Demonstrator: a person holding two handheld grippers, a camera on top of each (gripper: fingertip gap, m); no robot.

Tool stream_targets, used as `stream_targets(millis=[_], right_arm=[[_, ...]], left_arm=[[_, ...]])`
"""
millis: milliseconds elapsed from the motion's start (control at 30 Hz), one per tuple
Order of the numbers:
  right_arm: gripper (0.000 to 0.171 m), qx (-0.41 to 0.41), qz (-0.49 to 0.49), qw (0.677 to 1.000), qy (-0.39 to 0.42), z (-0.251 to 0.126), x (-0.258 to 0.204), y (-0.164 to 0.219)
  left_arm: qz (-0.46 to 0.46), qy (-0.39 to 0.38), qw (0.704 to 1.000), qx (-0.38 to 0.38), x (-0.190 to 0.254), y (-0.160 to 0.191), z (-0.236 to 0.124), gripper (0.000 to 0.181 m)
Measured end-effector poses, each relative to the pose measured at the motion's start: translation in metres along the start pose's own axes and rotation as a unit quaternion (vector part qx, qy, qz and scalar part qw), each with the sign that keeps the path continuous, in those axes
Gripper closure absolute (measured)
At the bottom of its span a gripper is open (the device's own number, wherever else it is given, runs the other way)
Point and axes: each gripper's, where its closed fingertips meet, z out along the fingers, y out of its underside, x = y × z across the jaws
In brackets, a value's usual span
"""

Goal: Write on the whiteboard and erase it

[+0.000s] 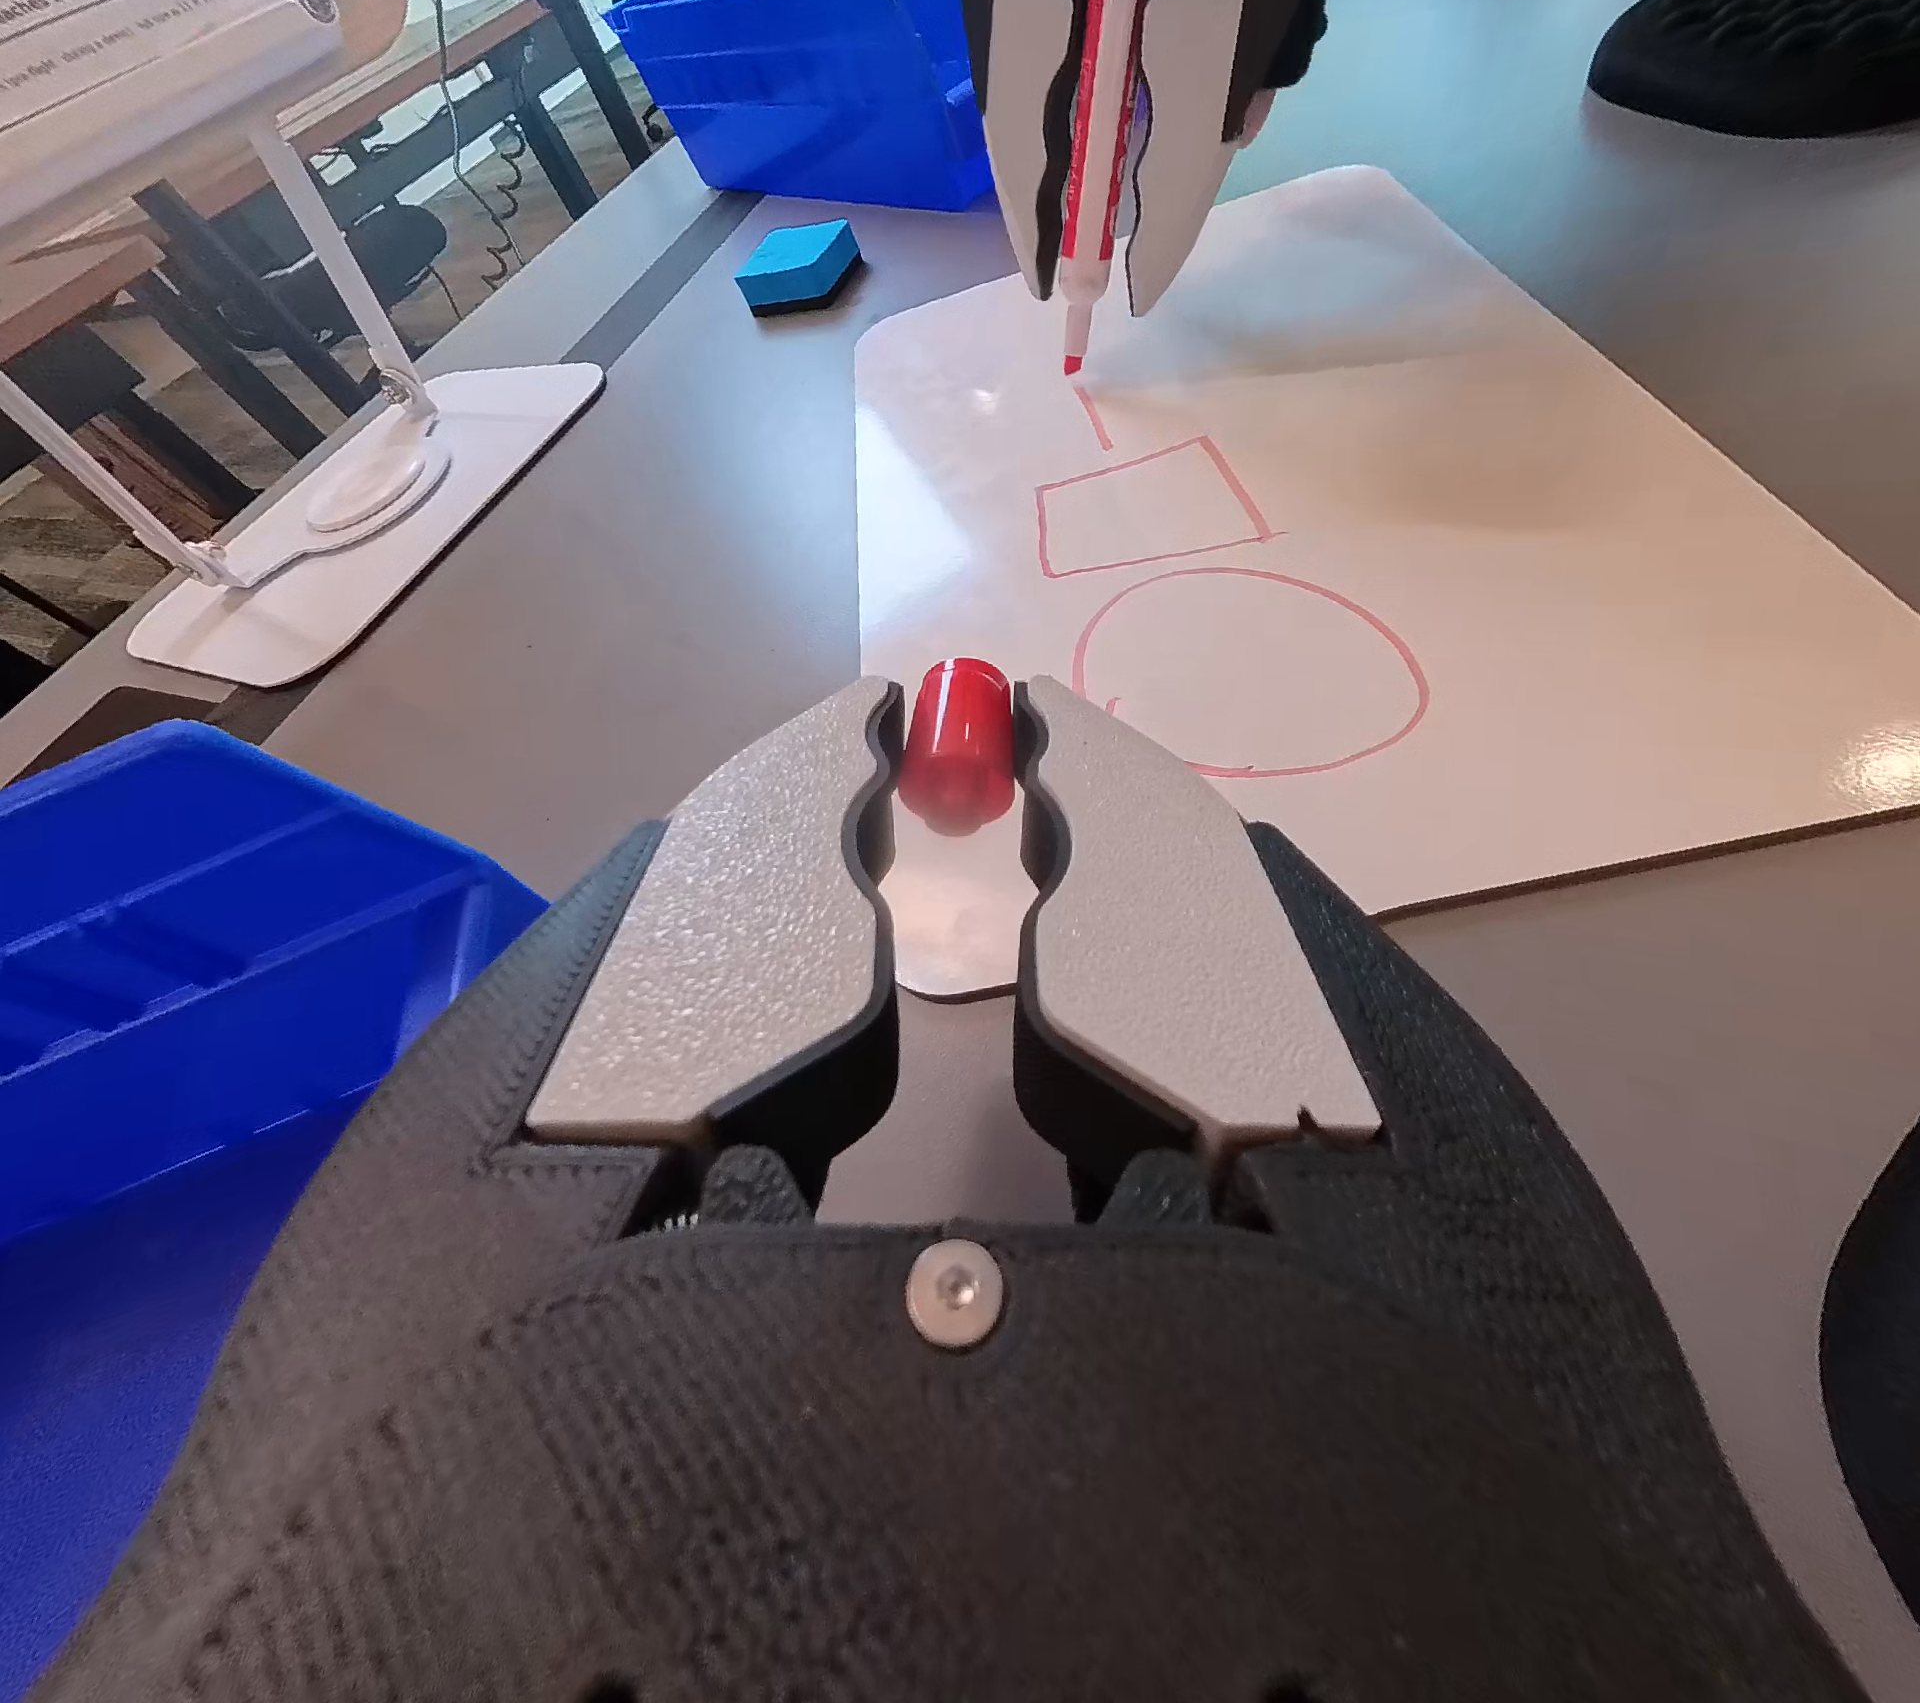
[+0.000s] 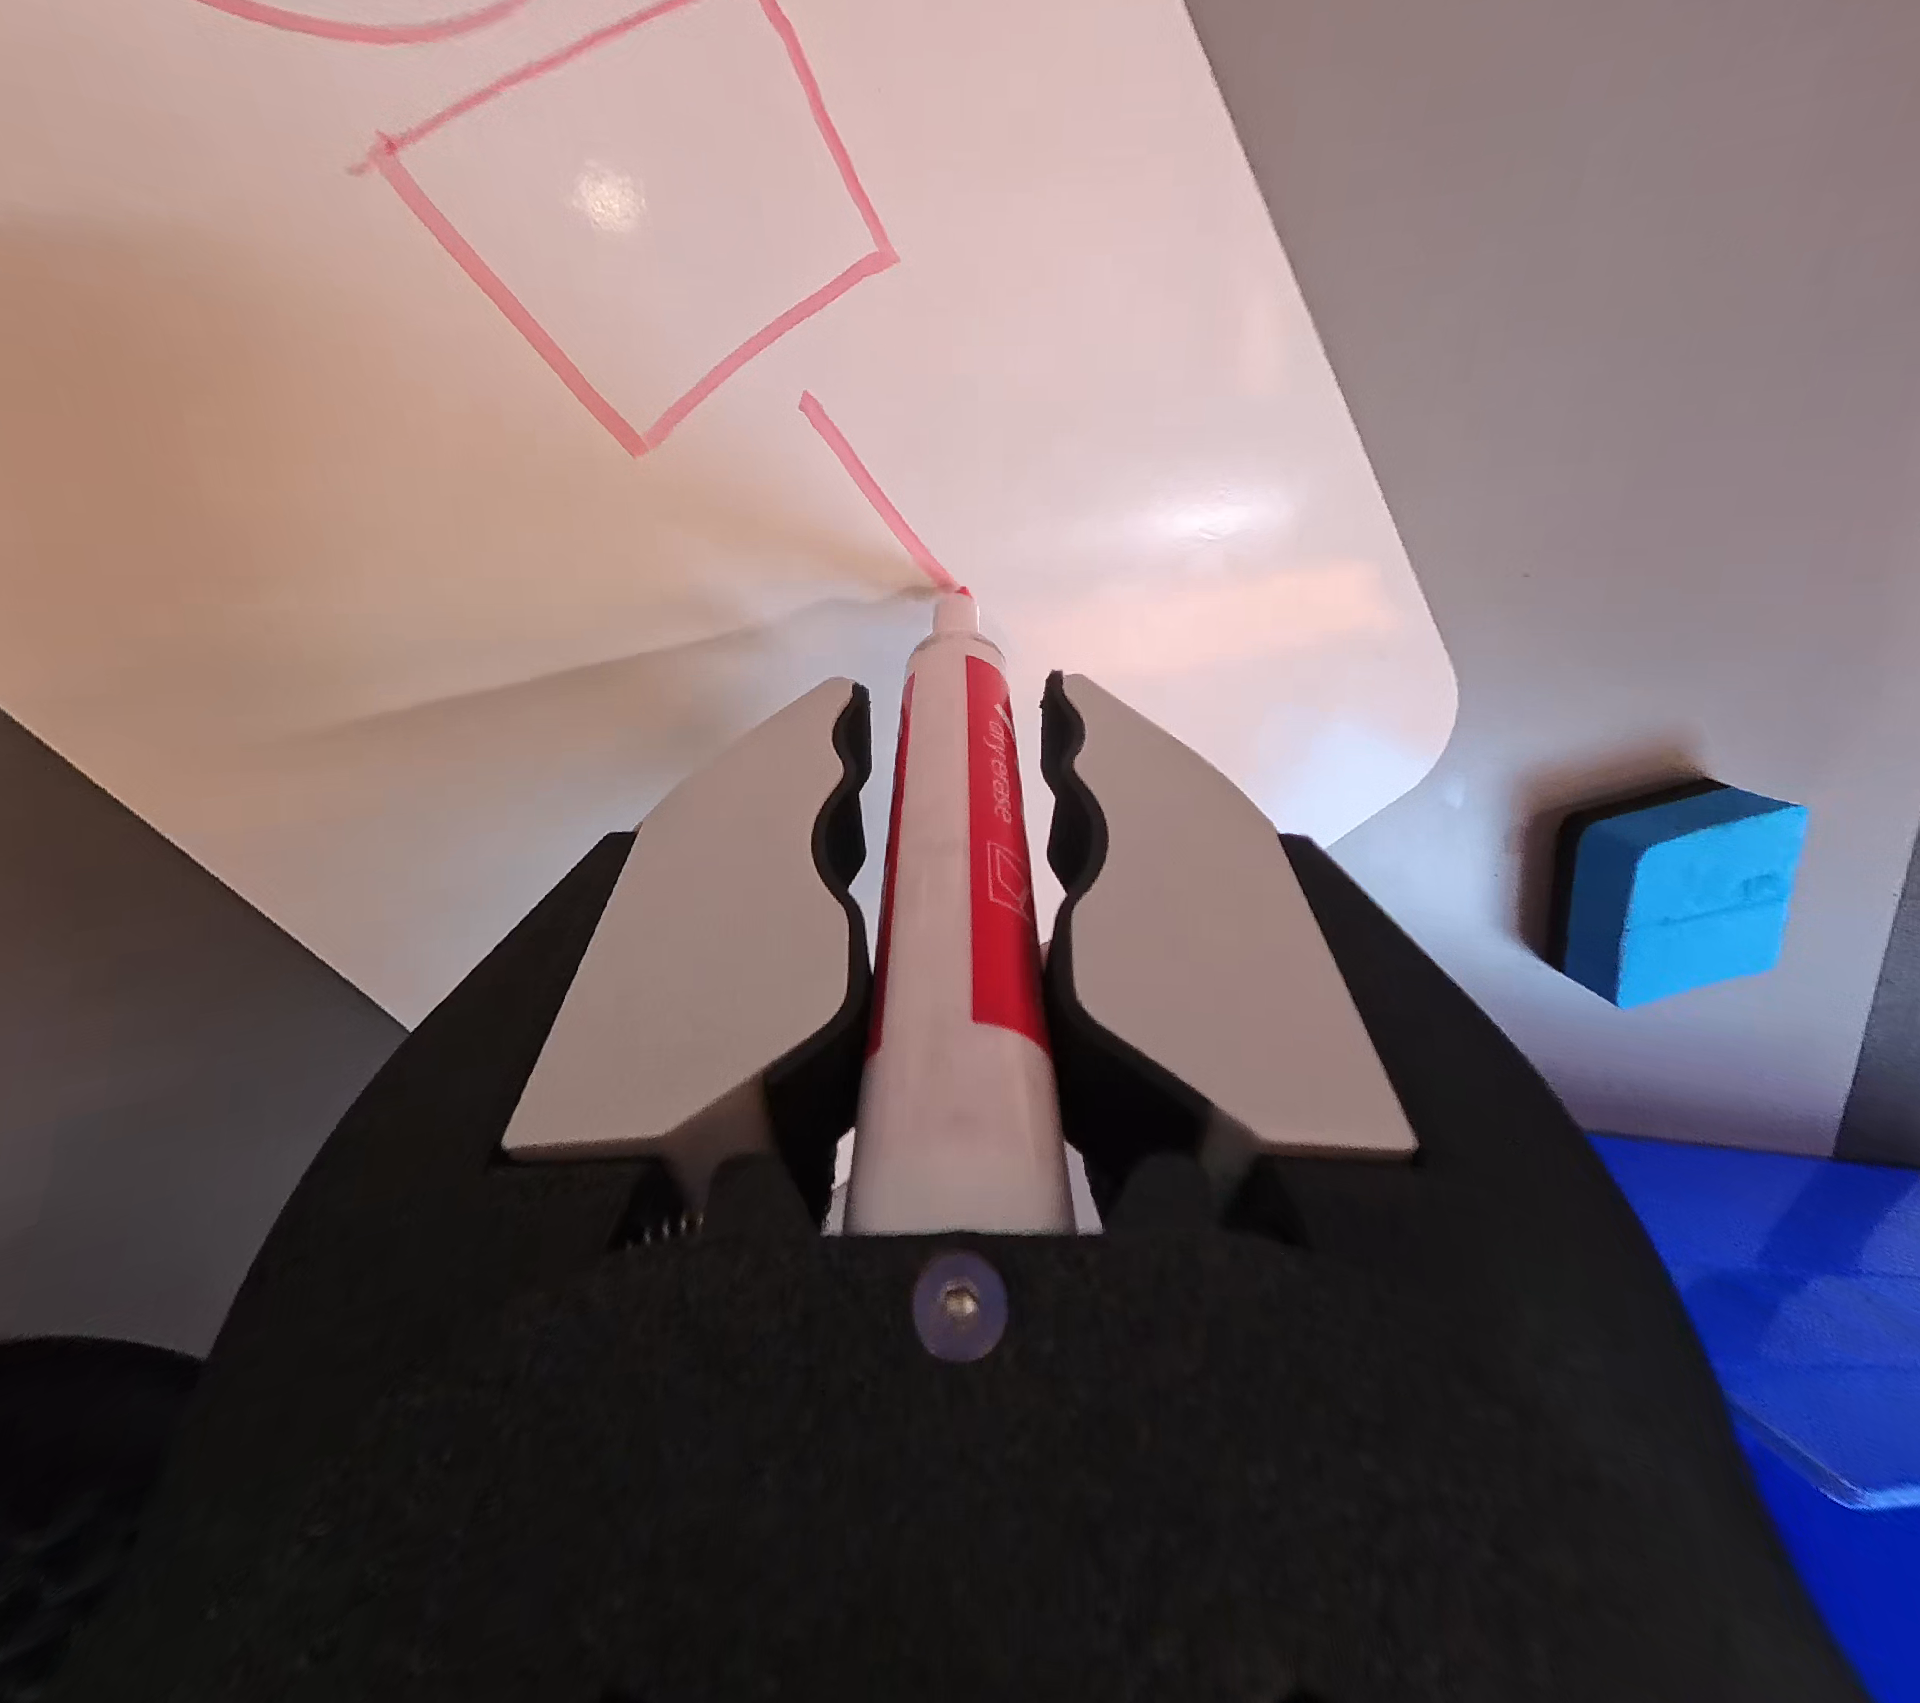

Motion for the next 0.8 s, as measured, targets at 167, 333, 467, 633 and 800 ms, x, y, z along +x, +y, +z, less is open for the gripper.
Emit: stream_targets(millis=[167,333,467,633,800], right_arm=[[0.138,0.022,0.001,1.0,0.005,-0.006,0.005,-0.014],[0.138,0.015,-0.006,1.0,0.0,0.006,0.002,-0.017],[0.138,0.009,-0.008,1.0,0.003,0.009,0.003,-0.016],[0.138,0.001,-0.012,1.0,0.007,0.009,0.003,-0.013],[0.138,-0.008,-0.01,1.0,0.008,0.006,0.0,-0.004]], left_arm=[[0.002,0.0,1.0,-0.001,0.001,0.0,0.0,0.161],[0.004,-0.002,1.0,0.002,-0.001,-0.002,-0.001,0.161],[0.004,-0.001,1.0,0.002,0.0,-0.003,-0.002,0.161],[0.006,-0.002,1.0,0.002,0.0,-0.003,-0.002,0.161],[0.007,-0.002,1.0,0.003,0.0,-0.004,-0.002,0.161]])
